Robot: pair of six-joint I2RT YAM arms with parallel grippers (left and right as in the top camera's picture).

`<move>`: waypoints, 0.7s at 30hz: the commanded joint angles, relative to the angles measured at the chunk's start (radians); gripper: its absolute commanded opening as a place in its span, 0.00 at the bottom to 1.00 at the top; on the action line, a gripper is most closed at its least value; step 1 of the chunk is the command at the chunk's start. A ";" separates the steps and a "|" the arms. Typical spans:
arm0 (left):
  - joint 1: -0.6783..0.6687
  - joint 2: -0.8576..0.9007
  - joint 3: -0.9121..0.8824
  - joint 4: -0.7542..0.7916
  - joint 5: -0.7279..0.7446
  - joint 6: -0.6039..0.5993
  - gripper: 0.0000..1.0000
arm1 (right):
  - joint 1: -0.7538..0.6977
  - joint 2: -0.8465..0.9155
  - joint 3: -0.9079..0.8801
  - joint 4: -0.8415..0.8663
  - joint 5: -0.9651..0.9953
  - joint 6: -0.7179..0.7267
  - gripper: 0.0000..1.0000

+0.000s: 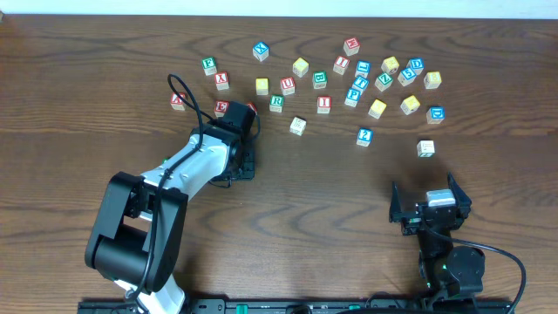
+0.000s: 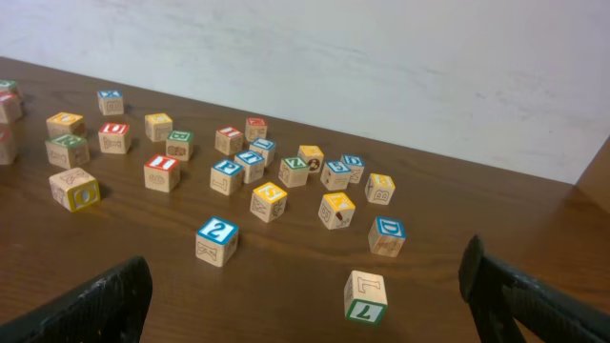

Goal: Spell out NEURIPS
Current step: 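Lower the N block onto the table and open the left gripper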

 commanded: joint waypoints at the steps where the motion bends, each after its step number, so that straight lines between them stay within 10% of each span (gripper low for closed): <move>1: 0.000 -0.015 0.022 -0.005 -0.002 0.007 0.47 | -0.009 -0.005 -0.002 -0.004 -0.001 -0.007 0.99; 21: 0.000 -0.016 0.148 -0.012 -0.010 0.046 0.47 | -0.009 -0.005 -0.002 -0.004 -0.001 -0.007 0.99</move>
